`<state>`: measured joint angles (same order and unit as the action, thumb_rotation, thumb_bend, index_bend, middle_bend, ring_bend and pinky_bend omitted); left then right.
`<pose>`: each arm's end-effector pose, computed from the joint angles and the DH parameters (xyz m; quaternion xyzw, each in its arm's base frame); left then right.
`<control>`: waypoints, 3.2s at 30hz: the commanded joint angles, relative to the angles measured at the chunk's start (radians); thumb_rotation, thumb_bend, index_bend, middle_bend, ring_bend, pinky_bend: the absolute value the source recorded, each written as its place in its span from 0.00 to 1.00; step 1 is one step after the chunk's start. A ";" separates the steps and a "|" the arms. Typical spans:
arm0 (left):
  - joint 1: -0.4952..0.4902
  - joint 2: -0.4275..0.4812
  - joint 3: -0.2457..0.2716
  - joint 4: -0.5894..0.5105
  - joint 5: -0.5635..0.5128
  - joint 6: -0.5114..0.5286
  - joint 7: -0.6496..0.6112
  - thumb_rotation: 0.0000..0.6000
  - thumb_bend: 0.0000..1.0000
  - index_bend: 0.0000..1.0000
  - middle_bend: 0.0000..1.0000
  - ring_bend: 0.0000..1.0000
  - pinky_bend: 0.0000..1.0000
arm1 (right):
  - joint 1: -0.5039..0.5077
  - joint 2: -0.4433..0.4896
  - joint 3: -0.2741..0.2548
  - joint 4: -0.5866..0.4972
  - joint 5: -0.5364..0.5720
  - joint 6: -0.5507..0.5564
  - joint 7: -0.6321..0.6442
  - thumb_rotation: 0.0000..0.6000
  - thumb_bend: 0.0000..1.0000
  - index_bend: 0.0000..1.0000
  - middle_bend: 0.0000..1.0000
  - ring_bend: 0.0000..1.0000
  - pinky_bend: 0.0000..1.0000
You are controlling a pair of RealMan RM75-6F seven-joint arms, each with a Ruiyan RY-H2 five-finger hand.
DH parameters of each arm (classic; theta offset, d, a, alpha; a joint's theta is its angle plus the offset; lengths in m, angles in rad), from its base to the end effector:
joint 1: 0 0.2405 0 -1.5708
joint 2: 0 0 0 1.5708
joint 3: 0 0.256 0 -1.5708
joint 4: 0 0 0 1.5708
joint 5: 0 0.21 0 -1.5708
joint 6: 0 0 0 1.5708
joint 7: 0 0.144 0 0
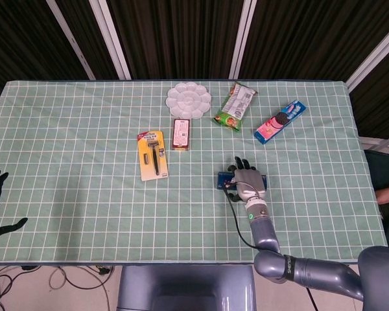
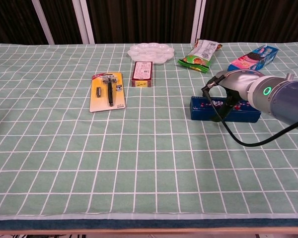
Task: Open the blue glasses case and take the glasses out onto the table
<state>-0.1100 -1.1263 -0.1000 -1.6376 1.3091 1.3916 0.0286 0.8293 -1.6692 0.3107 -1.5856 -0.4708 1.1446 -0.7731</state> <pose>-0.3261 0.1969 0.1585 -0.5465 -0.4404 -0.3565 0.6167 -0.1291 -0.3476 -0.0346 0.6565 -0.4973 0.2726 0.4974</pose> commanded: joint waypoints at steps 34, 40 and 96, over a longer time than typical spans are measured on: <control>-0.001 0.012 -0.003 -0.010 -0.016 -0.013 -0.022 1.00 0.04 0.00 0.00 0.00 0.00 | 0.038 -0.022 -0.019 0.024 0.031 0.011 0.009 1.00 0.77 0.30 0.00 0.00 0.21; -0.001 0.014 -0.002 -0.013 -0.015 -0.013 -0.026 1.00 0.04 0.00 0.00 0.00 0.00 | 0.045 -0.022 -0.020 0.053 0.037 0.003 0.002 1.00 0.77 0.28 0.00 0.00 0.21; 0.004 0.015 0.004 -0.022 0.003 0.000 -0.030 1.00 0.04 0.00 0.00 0.00 0.00 | 0.027 0.169 -0.099 -0.245 -0.015 0.069 -0.057 1.00 0.76 0.14 1.00 1.00 1.00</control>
<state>-0.1063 -1.1116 -0.0962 -1.6592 1.3118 1.3915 -0.0019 0.8546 -1.4938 0.2169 -1.8300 -0.5157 1.2217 -0.8220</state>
